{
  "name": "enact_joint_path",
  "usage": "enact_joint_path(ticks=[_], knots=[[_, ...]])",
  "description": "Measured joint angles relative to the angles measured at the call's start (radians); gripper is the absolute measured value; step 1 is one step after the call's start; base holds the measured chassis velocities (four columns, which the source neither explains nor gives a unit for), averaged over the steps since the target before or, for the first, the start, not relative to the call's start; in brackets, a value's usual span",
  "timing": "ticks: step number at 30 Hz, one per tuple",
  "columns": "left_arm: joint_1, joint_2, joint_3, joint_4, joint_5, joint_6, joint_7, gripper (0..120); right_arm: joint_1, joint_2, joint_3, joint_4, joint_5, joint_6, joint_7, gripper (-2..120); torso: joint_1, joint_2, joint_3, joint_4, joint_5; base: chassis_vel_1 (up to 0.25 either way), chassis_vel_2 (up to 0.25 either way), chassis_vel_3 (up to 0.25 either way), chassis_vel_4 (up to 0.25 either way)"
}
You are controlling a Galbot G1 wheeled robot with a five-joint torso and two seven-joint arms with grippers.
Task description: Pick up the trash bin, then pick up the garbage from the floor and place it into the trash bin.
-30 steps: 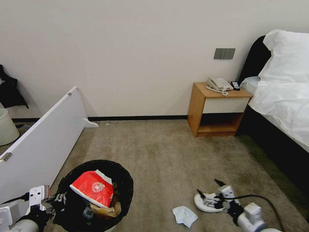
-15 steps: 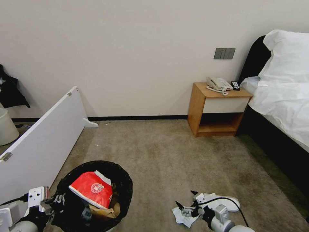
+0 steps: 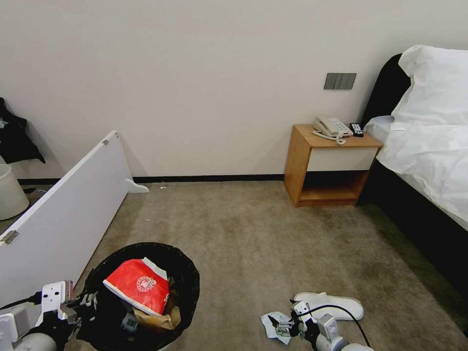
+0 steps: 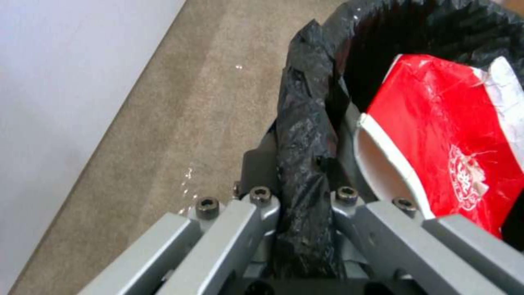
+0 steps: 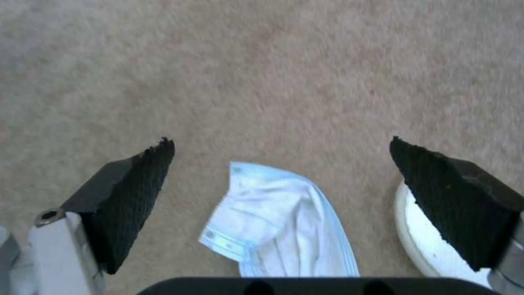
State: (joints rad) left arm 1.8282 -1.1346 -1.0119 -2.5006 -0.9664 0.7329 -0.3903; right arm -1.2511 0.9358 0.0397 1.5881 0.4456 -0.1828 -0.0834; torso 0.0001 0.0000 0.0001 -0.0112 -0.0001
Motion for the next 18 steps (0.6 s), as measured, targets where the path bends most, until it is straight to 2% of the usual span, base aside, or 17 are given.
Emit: enact_joint_path(ticks=[18], knots=[[-0.003,0.004,-0.01,0.0,-0.012,0.002,-0.001,4,0.1,0.065,-0.075,-0.193,0.0,0.002,-0.012,100,0.0,0.0,0.0,0.0001,0.0,0.0,0.0,0.0,0.0]])
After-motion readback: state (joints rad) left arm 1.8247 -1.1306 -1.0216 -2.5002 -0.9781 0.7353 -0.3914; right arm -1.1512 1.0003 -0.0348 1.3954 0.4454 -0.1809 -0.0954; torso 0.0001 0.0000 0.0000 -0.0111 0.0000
